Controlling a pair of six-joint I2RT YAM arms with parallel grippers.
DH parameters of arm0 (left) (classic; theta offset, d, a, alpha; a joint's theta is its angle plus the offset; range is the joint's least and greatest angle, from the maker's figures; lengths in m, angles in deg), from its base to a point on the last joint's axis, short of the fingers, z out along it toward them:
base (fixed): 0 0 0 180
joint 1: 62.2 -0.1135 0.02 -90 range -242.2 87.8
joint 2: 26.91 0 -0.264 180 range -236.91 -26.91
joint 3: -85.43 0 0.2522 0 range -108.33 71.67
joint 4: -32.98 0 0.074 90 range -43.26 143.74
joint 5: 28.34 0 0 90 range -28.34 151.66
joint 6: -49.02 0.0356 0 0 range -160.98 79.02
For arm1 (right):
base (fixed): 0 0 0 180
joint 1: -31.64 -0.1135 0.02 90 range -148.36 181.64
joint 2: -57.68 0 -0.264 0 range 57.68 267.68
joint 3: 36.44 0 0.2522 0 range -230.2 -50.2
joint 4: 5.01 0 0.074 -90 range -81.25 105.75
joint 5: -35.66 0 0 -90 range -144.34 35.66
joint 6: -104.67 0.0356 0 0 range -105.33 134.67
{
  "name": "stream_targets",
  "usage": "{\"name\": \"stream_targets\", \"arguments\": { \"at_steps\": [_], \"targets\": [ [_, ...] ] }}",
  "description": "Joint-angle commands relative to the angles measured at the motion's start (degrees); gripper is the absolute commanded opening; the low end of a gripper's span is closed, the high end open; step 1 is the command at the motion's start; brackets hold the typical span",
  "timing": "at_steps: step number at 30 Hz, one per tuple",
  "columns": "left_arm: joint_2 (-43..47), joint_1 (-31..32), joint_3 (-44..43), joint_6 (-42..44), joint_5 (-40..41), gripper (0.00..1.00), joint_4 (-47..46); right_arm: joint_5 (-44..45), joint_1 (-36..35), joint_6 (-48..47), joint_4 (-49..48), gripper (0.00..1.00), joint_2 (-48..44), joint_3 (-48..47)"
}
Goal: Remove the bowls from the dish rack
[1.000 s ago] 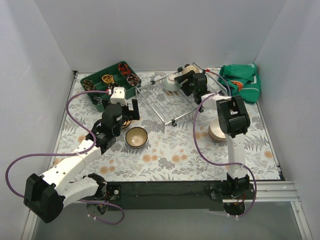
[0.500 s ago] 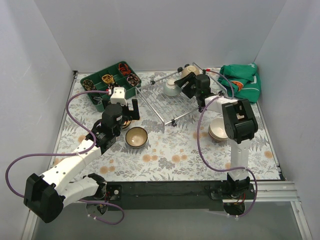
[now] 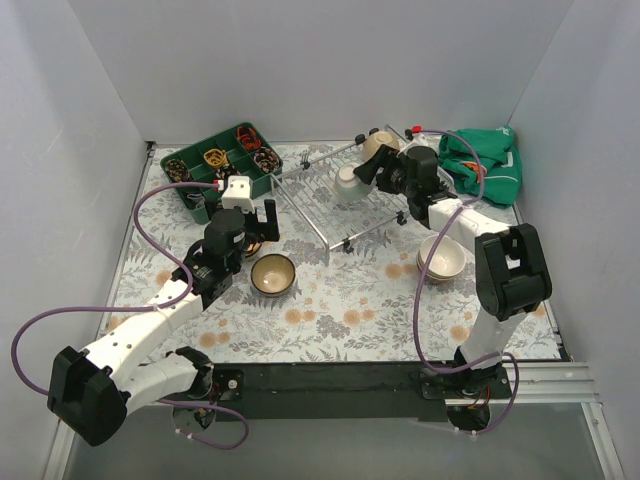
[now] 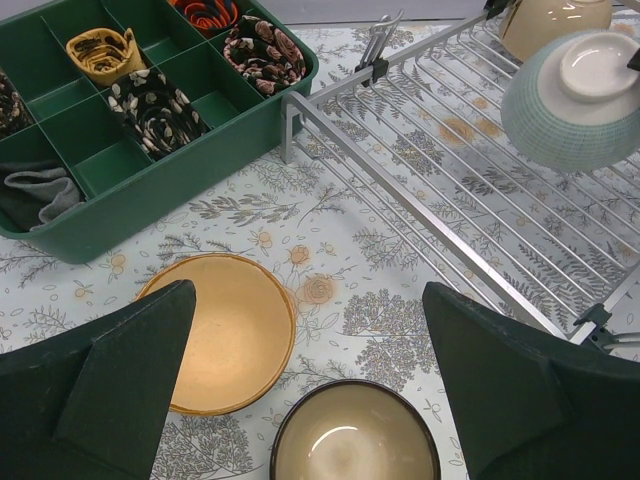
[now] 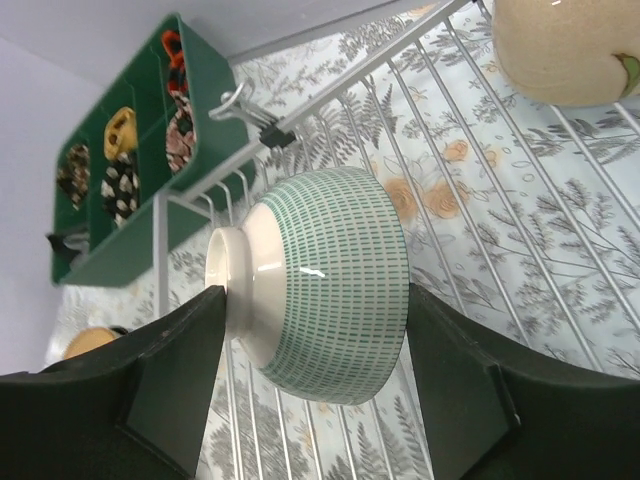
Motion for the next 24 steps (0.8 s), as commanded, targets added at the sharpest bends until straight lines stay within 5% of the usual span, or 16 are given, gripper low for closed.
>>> {"name": "stream_targets", "arguments": {
  "at_steps": [1, 11, 24],
  "targets": [
    [1.52, -0.03, 0.31, 0.42, -0.23, 0.98, -0.51, 1.43, -1.47, -13.99, 2.46, 0.01, -6.43, 0.55],
    [1.87, -0.03, 0.31, 0.33, -0.14, 0.98, -0.51, 13.65, -8.67, -36.59, 12.93, 0.01, -15.39, 0.55],
    [2.23, -0.03, 0.14, -0.19, -0.93, 0.98, -0.16, 25.78, -19.4, -51.81, 20.48, 0.01, -30.77, 8.55]
  ]
}}
